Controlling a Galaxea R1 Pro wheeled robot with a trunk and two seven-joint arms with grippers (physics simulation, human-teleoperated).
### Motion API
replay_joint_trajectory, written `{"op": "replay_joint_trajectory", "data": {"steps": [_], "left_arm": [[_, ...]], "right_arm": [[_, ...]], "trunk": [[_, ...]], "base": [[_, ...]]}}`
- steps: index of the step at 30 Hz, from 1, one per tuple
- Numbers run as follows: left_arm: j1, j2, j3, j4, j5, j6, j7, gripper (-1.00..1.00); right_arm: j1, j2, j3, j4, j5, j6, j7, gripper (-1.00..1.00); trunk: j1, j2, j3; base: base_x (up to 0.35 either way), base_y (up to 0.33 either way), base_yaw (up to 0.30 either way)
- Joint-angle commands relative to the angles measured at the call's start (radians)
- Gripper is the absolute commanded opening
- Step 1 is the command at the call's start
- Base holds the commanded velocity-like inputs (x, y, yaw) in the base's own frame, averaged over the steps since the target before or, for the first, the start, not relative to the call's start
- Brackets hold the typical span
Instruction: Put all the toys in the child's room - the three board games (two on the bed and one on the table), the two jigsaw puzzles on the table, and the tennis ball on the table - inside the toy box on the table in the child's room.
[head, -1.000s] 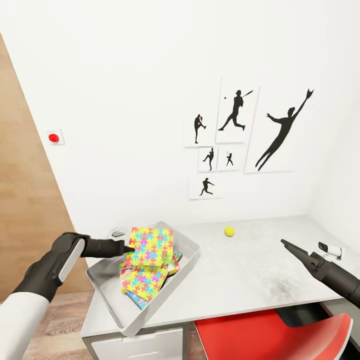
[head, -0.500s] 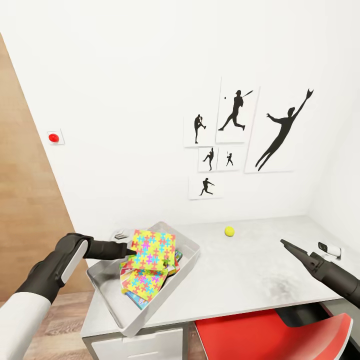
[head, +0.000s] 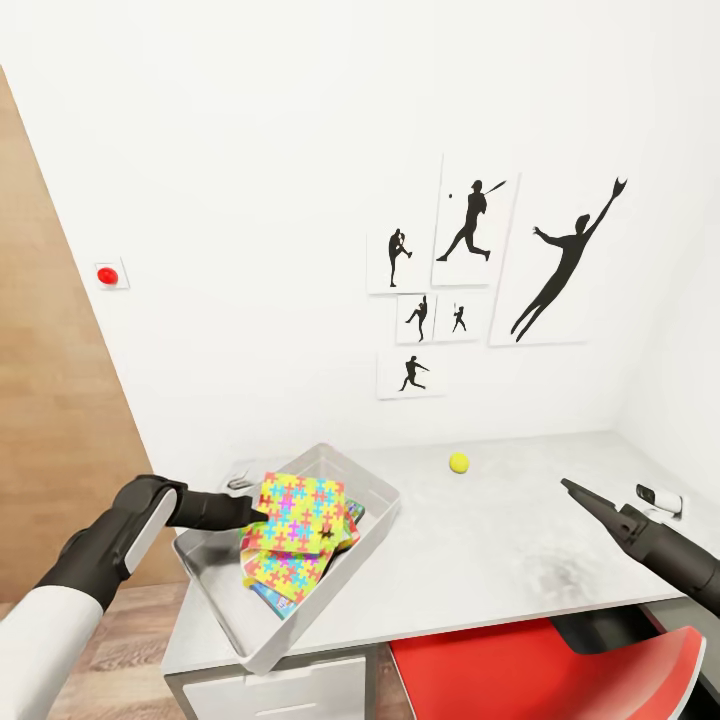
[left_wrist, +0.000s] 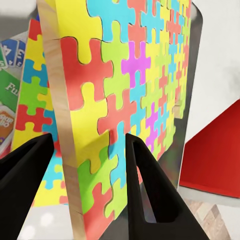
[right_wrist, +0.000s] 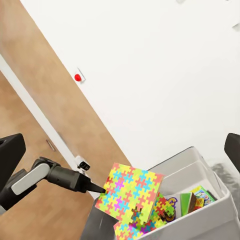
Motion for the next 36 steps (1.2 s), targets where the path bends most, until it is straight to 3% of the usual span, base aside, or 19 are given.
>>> {"op": "replay_joint_trajectory", "data": {"steps": [1,11,18,19,36], "left_arm": [[-0.001,0.001,-0.002,0.001,0.000,0.004,-0.003,-1.00],[-0.001,0.001,-0.001,0.003,-0.001,0.003,0.002,-1.00],[-0.001,-0.005,-0.001,0.003,-0.002,0.003,0.041,-1.00],[-0.001,-0.006,-0.001,0.003,-0.002,0.003,0.042,1.00],[-0.001,-0.003,0.014,0.000,0.004,0.000,0.036,1.00]], "right_arm": [[-0.001,0.000,-0.001,0.000,-0.003,0.008,0.001,1.00],[-0.001,0.000,-0.002,0.000,-0.003,0.009,0.003,1.00],[-0.001,-0.001,-0.004,0.000,-0.003,0.009,0.003,1.00],[-0.001,-0.001,-0.005,0.000,-0.003,0.009,0.003,1.00],[-0.001,-0.002,-0.006,0.000,-0.003,0.009,0.003,1.00]], "trunk": [[0.001,-0.002,-0.002],[0.001,-0.002,-0.002],[0.001,-0.002,-0.002],[0.001,-0.002,-0.002],[0.001,-0.002,-0.002]], "base": [[0.000,0.000,0.000],[0.000,0.000,0.000],[0.000,0.000,0.000],[0.000,0.000,0.000],[0.000,0.000,0.000]]}}
